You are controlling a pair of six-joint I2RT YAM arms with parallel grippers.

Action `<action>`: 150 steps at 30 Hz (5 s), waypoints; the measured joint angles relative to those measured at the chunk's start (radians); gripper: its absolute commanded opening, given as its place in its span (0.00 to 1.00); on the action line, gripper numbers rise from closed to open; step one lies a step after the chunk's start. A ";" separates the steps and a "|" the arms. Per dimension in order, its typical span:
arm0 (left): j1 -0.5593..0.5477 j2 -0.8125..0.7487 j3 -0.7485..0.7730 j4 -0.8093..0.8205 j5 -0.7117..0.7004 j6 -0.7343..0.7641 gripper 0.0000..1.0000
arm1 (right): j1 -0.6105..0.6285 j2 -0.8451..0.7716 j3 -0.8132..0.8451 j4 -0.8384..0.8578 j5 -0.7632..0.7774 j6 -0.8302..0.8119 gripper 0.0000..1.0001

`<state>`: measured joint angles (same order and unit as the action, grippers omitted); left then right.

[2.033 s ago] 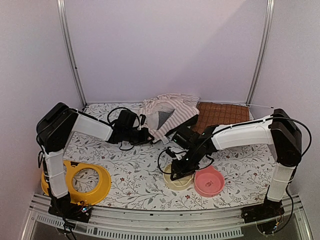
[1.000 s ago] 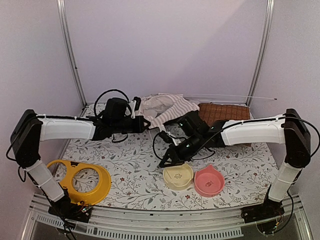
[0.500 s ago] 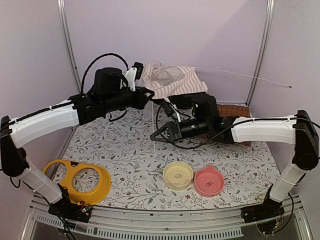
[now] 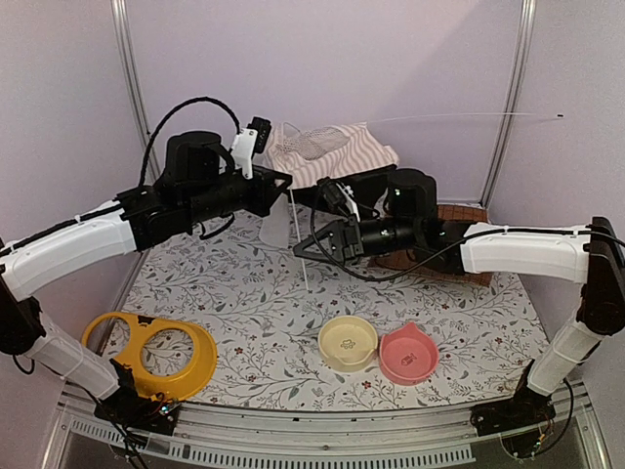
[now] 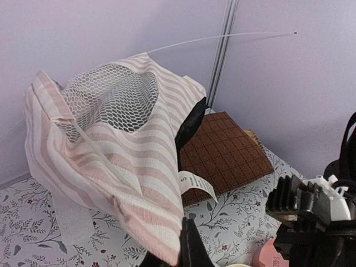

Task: Set up the pet tent
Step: Insert the tent pole into the pole socket of the pet tent.

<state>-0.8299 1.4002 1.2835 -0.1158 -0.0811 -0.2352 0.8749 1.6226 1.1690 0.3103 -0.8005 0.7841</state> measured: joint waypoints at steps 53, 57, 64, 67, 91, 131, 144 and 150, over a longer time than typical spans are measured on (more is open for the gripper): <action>-0.252 -0.121 -0.396 0.291 -0.077 0.224 0.00 | -0.010 0.000 0.103 0.133 0.288 -0.079 0.00; -0.259 -0.119 -0.412 0.302 -0.091 0.222 0.00 | -0.011 0.000 0.093 0.130 0.306 -0.083 0.00; -0.265 -0.114 -0.430 0.312 -0.098 0.215 0.00 | -0.020 0.000 0.075 0.131 0.322 -0.085 0.00; -0.267 -0.111 -0.432 0.314 -0.101 0.212 0.00 | -0.027 0.000 0.069 0.131 0.323 -0.080 0.00; -0.269 -0.102 -0.436 0.321 -0.111 0.205 0.00 | -0.050 0.000 0.065 0.132 0.322 -0.039 0.00; -0.272 -0.091 -0.439 0.321 -0.111 0.206 0.00 | -0.052 0.009 0.047 0.154 0.309 -0.040 0.00; -0.272 -0.099 -0.439 0.313 -0.107 0.206 0.00 | -0.051 0.009 0.038 0.154 0.333 -0.080 0.00; -0.270 -0.099 -0.439 0.313 -0.089 0.197 0.00 | -0.043 0.013 0.038 0.154 0.335 -0.092 0.00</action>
<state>-1.1004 1.3010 0.8444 0.1974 -0.1696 -0.0383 0.8314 1.6360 1.2068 0.4644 -0.4652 0.6926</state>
